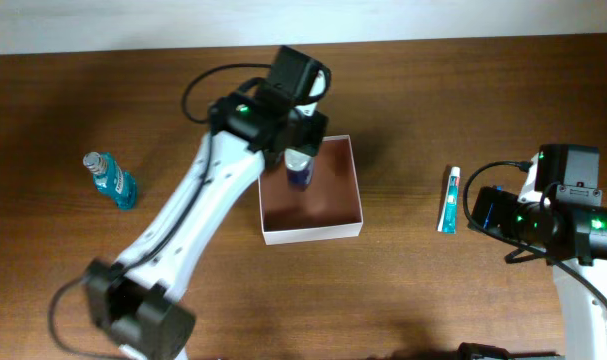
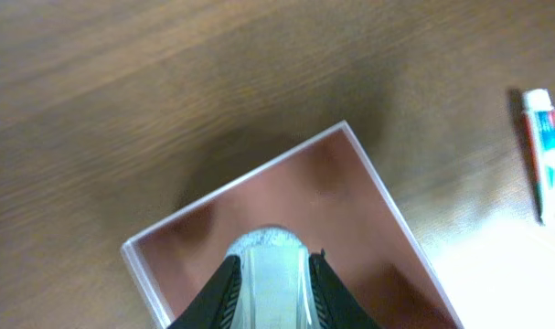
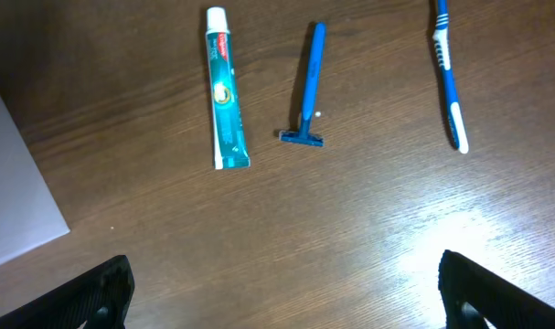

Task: Pack container
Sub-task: 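Carry the soap bottle with the left gripper into the box and lower it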

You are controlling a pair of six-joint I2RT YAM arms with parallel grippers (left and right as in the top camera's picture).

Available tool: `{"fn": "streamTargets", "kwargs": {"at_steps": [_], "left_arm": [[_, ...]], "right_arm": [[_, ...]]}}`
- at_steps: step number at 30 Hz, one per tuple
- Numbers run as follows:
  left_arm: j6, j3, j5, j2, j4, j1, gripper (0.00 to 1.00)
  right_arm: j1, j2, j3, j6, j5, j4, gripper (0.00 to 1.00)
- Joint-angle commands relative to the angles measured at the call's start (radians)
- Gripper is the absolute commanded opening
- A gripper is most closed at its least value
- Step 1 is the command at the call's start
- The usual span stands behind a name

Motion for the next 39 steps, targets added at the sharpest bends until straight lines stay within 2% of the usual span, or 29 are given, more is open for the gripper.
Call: {"fn": "streamTargets", "kwargs": {"at_steps": [1, 7, 17, 19, 22, 25, 32, 37, 39], "left_arm": [[-0.033, 0.026, -0.013, 0.081, 0.091, -0.037, 0.00], [-0.031, 0.026, -0.058, 0.182, 0.237, -0.074, 0.00], [-0.031, 0.026, -0.059, 0.200, 0.223, -0.078, 0.02], [-0.031, 0.025, -0.056, 0.201, 0.214, -0.081, 0.16], [-0.031, 0.024, -0.057, 0.201, 0.208, -0.087, 0.18], [-0.031, 0.024, -0.056, 0.201, 0.202, -0.091, 0.48], [-0.030, 0.024, -0.058, 0.201, 0.187, -0.096, 0.64], [0.006, 0.036, -0.062, 0.196, 0.179, -0.093, 0.66], [0.038, 0.074, -0.138, 0.185, 0.150, -0.093, 0.70]], "right_arm": [[-0.008, -0.009, 0.018, 0.010, -0.018, 0.000, 0.99], [-0.008, -0.009, 0.018, 0.006, -0.017, 0.000, 0.99], [-0.008, -0.009, 0.018, 0.006, -0.017, 0.000, 0.99], [-0.008, -0.009, 0.018, 0.006, -0.017, 0.000, 0.99], [-0.008, -0.009, 0.018, 0.006, -0.017, 0.000, 0.99], [-0.008, -0.009, 0.018, 0.006, -0.017, 0.000, 0.99], [-0.008, -0.009, 0.018, 0.006, -0.016, 0.000, 0.99], [-0.008, -0.009, 0.018, 0.006, -0.016, 0.000, 0.99], [-0.008, -0.009, 0.018, 0.006, -0.016, 0.000, 0.99]]}}
